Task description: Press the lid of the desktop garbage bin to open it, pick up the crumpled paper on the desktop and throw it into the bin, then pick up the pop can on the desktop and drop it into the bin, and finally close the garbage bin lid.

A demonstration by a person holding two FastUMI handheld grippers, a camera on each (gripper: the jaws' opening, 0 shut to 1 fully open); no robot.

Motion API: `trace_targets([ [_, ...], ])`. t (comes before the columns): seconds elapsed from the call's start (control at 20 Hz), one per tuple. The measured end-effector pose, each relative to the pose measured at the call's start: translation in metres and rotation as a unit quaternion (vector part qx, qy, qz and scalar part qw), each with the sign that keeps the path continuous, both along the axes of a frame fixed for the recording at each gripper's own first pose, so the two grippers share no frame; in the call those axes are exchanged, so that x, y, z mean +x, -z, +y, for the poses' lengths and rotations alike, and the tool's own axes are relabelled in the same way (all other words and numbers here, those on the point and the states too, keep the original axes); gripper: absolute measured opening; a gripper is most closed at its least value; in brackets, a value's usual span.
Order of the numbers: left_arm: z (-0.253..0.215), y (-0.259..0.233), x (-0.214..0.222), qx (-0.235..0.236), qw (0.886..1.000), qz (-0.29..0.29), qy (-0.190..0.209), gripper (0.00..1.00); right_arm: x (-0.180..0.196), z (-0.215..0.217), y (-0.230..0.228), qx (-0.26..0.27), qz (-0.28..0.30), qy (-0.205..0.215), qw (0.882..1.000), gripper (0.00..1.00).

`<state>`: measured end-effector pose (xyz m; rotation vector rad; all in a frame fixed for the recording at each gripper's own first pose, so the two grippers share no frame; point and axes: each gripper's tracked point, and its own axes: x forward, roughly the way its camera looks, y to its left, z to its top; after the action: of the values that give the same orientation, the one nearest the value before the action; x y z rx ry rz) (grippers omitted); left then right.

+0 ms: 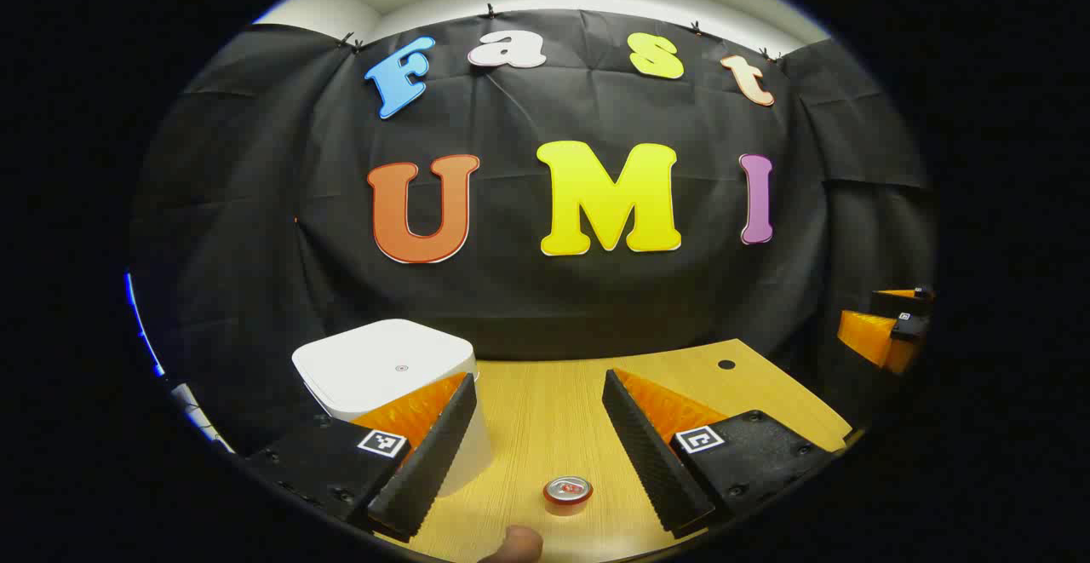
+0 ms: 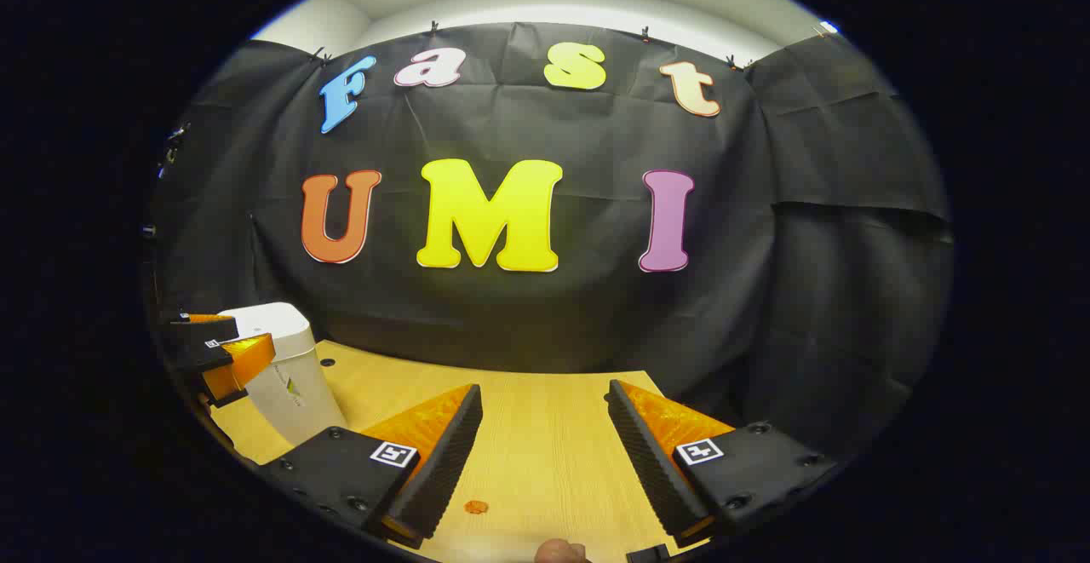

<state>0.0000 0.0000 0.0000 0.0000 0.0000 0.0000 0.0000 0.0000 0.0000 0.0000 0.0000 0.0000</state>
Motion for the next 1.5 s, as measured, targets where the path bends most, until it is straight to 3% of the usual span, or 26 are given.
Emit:
trace_targets([
  [0.85, -0.014, -0.012, 0.012, 0.011, 1.0, -0.022, 0.011, 0.99, 0.011, 0.005, -0.014, -0.008, -0.032, -0.009, 0.999, 0.94],
  [1.5, 0.007, -0.01, 0.01, 0.012, 0.999, -0.026, -0.018, 0.99, 0.013, 0.011, -0.006, -0.013, -0.022, -0.013, 1.0, 0.94],
])
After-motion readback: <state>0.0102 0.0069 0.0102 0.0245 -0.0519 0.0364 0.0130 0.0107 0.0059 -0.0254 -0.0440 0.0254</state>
